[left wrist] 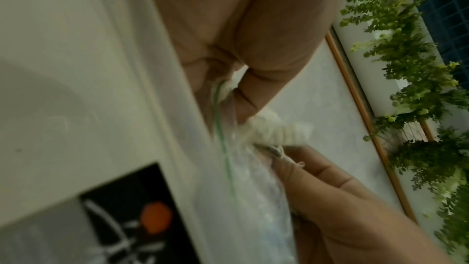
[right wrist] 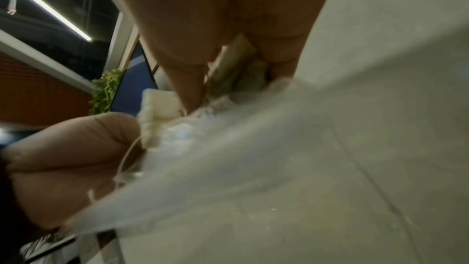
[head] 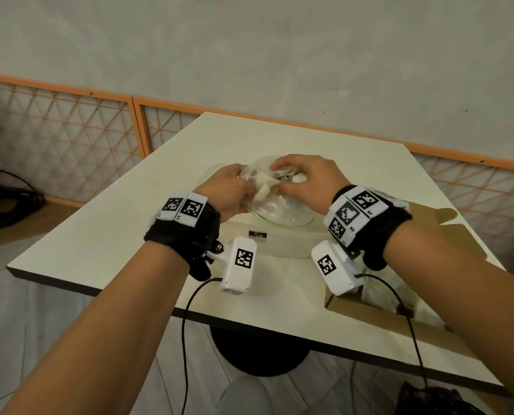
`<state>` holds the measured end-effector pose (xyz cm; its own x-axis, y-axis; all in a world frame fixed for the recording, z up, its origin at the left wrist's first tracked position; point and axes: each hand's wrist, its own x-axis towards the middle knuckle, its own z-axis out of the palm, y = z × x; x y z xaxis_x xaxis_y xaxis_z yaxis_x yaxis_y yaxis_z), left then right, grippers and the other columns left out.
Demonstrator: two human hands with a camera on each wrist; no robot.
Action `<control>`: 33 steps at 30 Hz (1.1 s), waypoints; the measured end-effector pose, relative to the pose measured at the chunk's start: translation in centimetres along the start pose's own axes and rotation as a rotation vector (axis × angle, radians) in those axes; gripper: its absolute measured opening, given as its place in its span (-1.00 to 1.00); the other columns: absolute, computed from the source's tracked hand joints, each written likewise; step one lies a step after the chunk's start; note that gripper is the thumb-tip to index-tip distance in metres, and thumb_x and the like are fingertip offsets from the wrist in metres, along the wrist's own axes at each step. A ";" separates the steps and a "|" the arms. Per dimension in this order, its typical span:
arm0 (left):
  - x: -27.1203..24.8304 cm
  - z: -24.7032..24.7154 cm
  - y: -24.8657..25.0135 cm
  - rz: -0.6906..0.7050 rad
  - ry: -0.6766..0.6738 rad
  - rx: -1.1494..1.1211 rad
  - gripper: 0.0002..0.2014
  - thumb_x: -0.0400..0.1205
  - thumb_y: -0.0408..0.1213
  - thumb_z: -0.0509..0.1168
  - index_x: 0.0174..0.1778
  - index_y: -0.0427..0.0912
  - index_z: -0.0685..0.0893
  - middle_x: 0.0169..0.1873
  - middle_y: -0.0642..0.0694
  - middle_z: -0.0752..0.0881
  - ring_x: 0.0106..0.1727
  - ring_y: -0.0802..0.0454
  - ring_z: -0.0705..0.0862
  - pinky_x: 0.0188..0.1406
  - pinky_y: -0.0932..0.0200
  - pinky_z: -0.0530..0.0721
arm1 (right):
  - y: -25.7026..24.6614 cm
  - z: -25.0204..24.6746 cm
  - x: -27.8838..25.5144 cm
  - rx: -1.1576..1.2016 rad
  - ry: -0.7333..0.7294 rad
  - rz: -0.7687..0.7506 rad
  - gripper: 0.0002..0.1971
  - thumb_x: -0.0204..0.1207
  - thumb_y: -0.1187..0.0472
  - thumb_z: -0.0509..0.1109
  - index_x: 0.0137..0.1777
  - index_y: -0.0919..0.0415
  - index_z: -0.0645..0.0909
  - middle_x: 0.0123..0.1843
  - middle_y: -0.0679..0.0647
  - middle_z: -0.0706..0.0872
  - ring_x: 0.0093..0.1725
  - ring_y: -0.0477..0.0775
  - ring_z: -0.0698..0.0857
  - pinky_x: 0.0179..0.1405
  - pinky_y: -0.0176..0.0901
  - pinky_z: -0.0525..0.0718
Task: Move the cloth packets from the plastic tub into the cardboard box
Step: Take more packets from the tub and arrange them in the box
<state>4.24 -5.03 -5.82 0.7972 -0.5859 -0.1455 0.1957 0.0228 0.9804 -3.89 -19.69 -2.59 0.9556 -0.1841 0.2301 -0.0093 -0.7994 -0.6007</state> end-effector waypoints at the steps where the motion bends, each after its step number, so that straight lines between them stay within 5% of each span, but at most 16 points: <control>1: 0.0 0.1 -0.1 -0.008 0.016 -0.005 -0.70 0.60 -0.68 0.10 0.09 -0.22 0.49 0.07 -0.29 0.64 -0.07 -0.15 0.69 -0.41 0.13 0.75 | 0.2 0.1 0.2 0.073 0.026 0.030 -0.74 0.37 0.14 0.53 0.08 -0.02 0.71 0.08 -0.08 0.70 0.09 -0.11 0.60 0.14 -0.31 0.51; 5: 0.1 0.1 -0.1 -0.021 0.118 -0.002 -0.63 0.62 -0.63 0.11 0.18 -0.08 0.36 0.04 -0.25 0.57 -0.12 -0.14 0.61 -0.40 0.04 0.65 | 1.0 -0.2 0.8 0.276 0.095 0.098 -0.87 0.41 0.19 0.50 -0.06 -0.03 0.76 -0.02 0.01 0.77 -0.14 -0.03 0.69 -0.15 -0.20 0.71; 8: 0.2 -0.1 -0.1 -0.031 0.108 0.015 -0.65 0.60 -0.66 0.07 0.01 -0.05 0.39 -0.10 -0.28 0.55 -0.28 -0.13 0.54 -0.46 0.08 0.62 | 1.1 -0.8 1.0 0.417 0.158 0.162 -0.94 0.49 0.20 0.44 -0.11 0.02 0.70 -0.03 0.14 0.73 -0.22 0.04 0.67 -0.45 -0.33 0.64; 11: 0.2 0.1 0.0 -0.046 0.068 0.006 -0.72 0.60 -0.63 0.11 -0.18 -0.11 0.42 -0.28 -0.20 0.58 -0.38 -0.08 0.53 -0.51 0.16 0.67 | 0.7 -0.8 1.3 0.465 0.129 0.235 -0.85 0.44 -0.01 0.45 -0.11 0.04 0.65 -0.03 0.22 0.72 -0.26 0.03 0.61 -0.41 -0.24 0.62; 14: 0.4 0.6 0.1 -0.051 0.033 -0.010 -0.77 0.61 -0.59 0.17 -0.15 -0.14 0.46 -0.25 -0.17 0.61 -0.31 -0.09 0.58 -0.32 0.09 0.77 | 0.5 0.0 1.7 0.204 -0.053 0.185 -0.55 0.20 -0.22 0.55 0.02 -0.06 0.59 -0.09 -0.05 0.69 -0.21 -0.06 0.64 -0.20 -0.19 0.61; 16: 0.4 0.7 0.0 -0.057 0.033 -0.007 -0.76 0.60 -0.61 0.16 -0.13 -0.14 0.48 -0.25 -0.18 0.61 -0.33 -0.06 0.59 -0.37 0.13 0.75 | 0.4 0.6 2.0 0.039 -0.131 0.140 -0.67 0.19 -0.07 0.60 -0.06 -0.14 0.61 -0.07 -0.09 0.68 -0.11 -0.02 0.66 -0.09 -0.12 0.64; 20: 0.8 0.6 -0.3 -0.083 0.138 0.037 -0.69 0.57 -0.67 0.13 -0.11 -0.13 0.54 -0.06 -0.22 0.58 -0.14 -0.10 0.61 -0.25 0.05 0.69 | 0.5 -0.1 2.0 0.226 -0.034 0.197 -0.81 0.34 0.36 0.46 -0.26 0.00 0.68 -0.27 -0.02 0.67 -0.31 -0.03 0.62 -0.40 -0.28 0.64; 26: 1.0 0.5 -0.1 -0.117 0.208 0.065 -0.66 0.56 -0.69 0.14 -0.11 -0.13 0.58 0.09 -0.20 0.51 0.09 -0.18 0.53 -0.08 -0.05 0.67 | 1.4 -2.9 1.1 0.659 0.093 0.337 -0.81 0.38 0.50 0.36 -0.27 0.20 0.65 -0.28 0.15 0.59 -0.38 0.02 0.48 -0.63 -0.36 0.45; 33: 1.4 0.6 -0.4 -0.073 0.322 0.213 -0.59 0.65 -0.54 0.14 0.43 -0.27 0.51 -0.16 -0.02 0.57 0.04 -0.05 0.55 -0.06 0.06 0.68 | 0.7 -5.4 0.5 0.802 0.188 0.295 -0.80 0.43 0.52 0.31 -0.24 0.21 0.61 -0.30 0.12 0.57 -0.45 -0.05 0.46 -0.66 -0.38 0.40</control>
<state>4.91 -6.30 -6.32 0.9305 -0.2952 -0.2168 0.1625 -0.1976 0.9667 -5.05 -23.45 1.24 0.8818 -0.4677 0.0605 0.0293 -0.0735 -0.9969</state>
